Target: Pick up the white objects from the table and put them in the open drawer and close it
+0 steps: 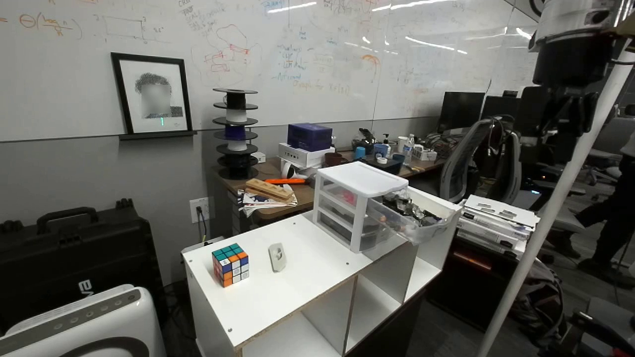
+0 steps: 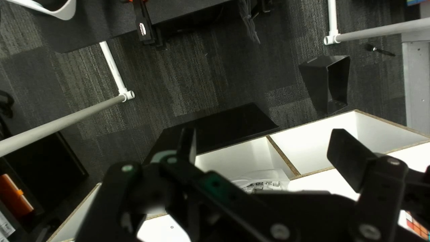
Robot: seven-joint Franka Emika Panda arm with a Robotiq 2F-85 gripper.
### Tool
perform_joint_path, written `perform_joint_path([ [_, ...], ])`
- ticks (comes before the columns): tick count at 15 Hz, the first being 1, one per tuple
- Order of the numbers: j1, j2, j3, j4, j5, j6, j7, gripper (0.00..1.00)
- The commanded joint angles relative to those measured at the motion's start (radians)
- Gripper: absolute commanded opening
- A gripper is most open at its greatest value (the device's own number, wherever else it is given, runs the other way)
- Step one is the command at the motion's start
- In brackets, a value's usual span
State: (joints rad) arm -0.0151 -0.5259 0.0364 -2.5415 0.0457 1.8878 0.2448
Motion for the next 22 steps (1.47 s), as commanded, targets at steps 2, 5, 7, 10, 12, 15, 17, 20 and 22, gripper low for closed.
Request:
perform_joint_path([
  [2,-0.013,0.040,0.008,0.026,-0.005,0.027,0.007,1.00],
  [5,-0.012,0.130,0.019,0.087,-0.027,0.049,0.014,1.00],
  [7,-0.007,0.202,0.028,0.142,-0.041,0.069,0.021,1.00],
  [10,0.008,0.332,0.050,0.240,-0.068,0.102,0.033,1.00],
  [12,0.025,0.421,0.069,0.301,-0.090,0.128,0.045,1.00],
  [15,0.060,0.553,0.096,0.391,-0.158,0.154,0.088,1.00],
  [17,0.093,0.638,0.105,0.456,-0.209,0.155,0.129,1.00],
  [20,0.152,0.747,0.098,0.540,-0.291,0.201,0.211,1.00],
  [22,0.189,0.818,0.084,0.590,-0.340,0.252,0.263,1.00],
])
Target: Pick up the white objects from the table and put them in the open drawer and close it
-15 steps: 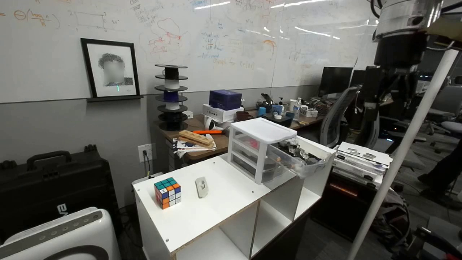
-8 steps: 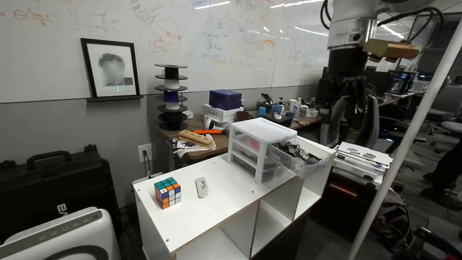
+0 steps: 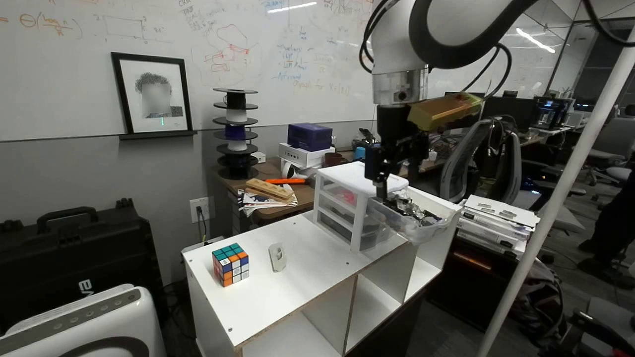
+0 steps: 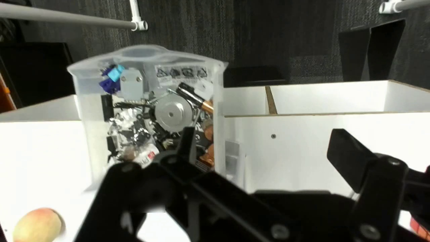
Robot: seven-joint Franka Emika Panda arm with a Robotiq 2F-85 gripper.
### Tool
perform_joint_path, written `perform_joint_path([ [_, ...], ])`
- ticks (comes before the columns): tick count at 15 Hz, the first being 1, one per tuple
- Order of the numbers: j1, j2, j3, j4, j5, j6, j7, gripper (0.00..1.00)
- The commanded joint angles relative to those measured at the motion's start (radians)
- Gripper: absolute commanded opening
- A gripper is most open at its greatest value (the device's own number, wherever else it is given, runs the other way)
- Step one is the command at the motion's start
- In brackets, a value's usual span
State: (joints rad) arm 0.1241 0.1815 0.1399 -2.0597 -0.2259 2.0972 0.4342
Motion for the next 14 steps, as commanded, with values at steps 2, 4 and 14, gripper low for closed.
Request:
perform_joint_path([
  [2,0.082,0.184,-0.039,0.164,-0.114,0.084,0.119,1.00],
  [4,0.107,0.260,-0.054,0.225,-0.113,0.132,0.132,1.00],
  [14,0.201,0.588,-0.100,0.553,0.001,0.217,0.122,1.00],
])
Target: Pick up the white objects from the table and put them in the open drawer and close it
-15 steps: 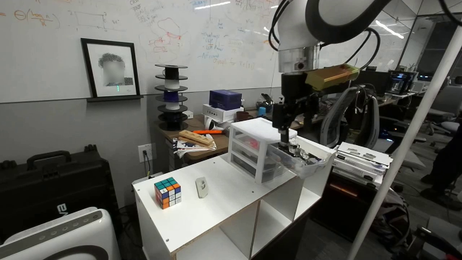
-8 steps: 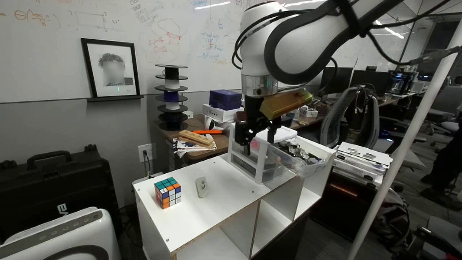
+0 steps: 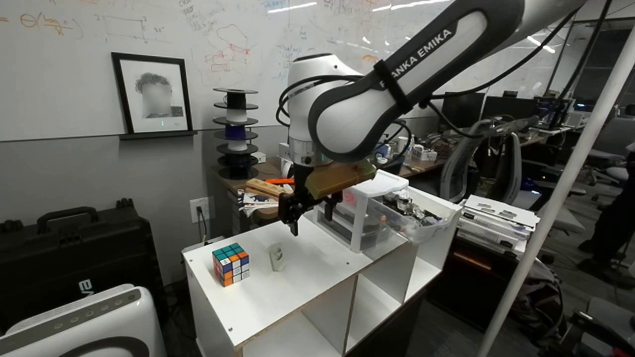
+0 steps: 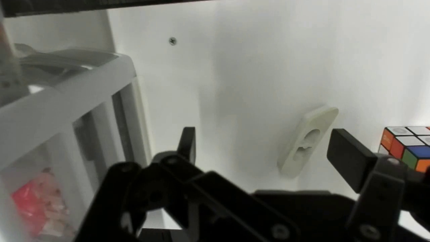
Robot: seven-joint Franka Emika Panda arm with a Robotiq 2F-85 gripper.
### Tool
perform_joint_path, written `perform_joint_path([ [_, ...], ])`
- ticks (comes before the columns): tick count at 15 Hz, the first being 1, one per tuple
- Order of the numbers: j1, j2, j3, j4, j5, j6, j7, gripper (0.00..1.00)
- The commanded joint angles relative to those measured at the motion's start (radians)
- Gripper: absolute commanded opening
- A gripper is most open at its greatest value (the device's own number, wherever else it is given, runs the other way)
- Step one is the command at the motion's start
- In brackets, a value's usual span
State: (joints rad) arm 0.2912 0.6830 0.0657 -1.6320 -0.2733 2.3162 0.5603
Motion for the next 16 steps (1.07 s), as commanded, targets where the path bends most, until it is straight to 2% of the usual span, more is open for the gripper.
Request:
perform_joint_path([
  [1,0.041,0.104,-0.032,0.148,0.060,-0.002,0.004,1.00],
  [4,0.063,0.213,-0.040,0.273,0.098,-0.027,0.003,1.00],
  [12,0.088,0.408,-0.054,0.480,0.163,-0.040,0.006,1.00],
  [13,0.092,0.420,-0.057,0.498,0.165,-0.036,0.008,0.92],
  [14,0.097,0.425,-0.059,0.514,0.167,-0.039,0.009,0.73],
  [16,0.102,0.427,-0.062,0.528,0.164,-0.032,0.006,0.59],
])
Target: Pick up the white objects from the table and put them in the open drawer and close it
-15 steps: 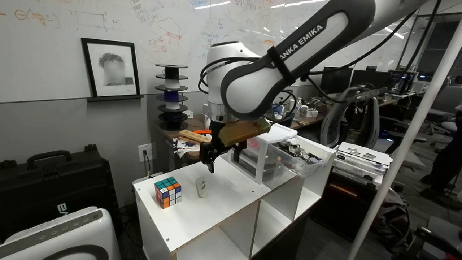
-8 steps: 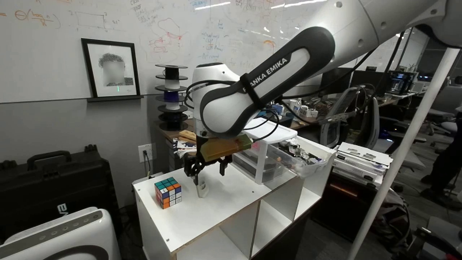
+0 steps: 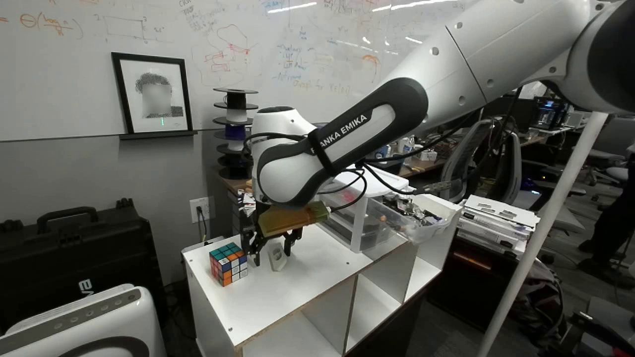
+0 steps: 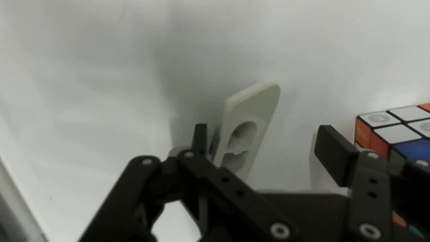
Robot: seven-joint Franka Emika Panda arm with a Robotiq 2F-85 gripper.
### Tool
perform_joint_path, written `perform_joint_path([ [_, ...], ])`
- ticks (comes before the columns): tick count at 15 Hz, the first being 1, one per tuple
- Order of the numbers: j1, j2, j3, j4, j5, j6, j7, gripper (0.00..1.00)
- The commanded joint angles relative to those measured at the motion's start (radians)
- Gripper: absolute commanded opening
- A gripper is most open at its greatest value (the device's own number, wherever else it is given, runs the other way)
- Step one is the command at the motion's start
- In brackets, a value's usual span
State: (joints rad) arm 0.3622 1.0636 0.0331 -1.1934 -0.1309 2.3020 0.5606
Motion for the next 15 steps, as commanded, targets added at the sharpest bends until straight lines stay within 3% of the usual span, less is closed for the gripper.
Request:
perform_joint_path([
  [1,0.036,0.046,-0.034,0.094,0.018,-0.018,0.008,0.49],
  [7,0.044,0.016,-0.055,0.040,0.006,-0.016,-0.004,0.05],
  [15,0.026,-0.072,-0.061,-0.056,-0.011,-0.060,0.005,0.04],
])
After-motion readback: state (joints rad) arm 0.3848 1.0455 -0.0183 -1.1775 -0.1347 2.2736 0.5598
